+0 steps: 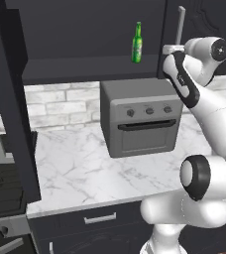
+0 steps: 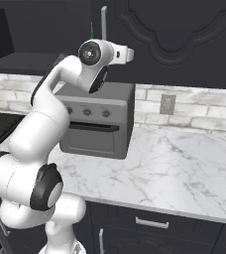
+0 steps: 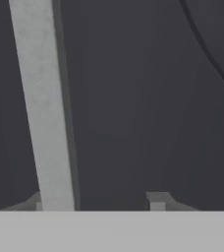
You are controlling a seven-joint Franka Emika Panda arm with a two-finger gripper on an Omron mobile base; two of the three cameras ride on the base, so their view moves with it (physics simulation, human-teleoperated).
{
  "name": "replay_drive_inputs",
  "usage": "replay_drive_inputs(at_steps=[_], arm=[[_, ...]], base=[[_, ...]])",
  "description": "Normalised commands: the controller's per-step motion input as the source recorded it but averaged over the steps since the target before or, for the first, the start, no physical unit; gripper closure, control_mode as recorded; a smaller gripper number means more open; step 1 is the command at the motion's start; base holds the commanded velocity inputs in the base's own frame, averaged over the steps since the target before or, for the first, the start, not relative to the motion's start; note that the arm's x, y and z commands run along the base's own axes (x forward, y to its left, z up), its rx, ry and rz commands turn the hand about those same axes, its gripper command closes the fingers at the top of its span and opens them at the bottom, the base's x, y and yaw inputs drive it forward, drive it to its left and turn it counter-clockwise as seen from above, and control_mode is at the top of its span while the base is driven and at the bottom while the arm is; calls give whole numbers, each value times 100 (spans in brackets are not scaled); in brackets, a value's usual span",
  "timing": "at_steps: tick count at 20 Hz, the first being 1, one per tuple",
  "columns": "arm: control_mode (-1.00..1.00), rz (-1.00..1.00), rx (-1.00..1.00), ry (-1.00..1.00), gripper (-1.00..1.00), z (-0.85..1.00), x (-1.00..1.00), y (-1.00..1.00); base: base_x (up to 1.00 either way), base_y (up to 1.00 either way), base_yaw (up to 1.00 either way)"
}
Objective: Open the cabinet directly in front. Then move the beer and the cup to the dining counter with the candle on it.
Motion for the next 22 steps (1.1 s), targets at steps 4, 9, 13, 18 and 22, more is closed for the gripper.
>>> replay_drive_inputs(at_steps=[4,9,13,18,22], arm=[[-100,0,0,-8,100,0,-42,-5],[-100,-2,5,-22,100,9,-98,-29],[-100,-6,9,-26,100,17,-100,-47],[-100,-10,12,-22,100,23,-100,-57],[-100,-13,15,-18,100,31,-100,-64]], base=[[0,0,0],[0,0,0],[0,0,0],[0,0,0],[0,0,0]])
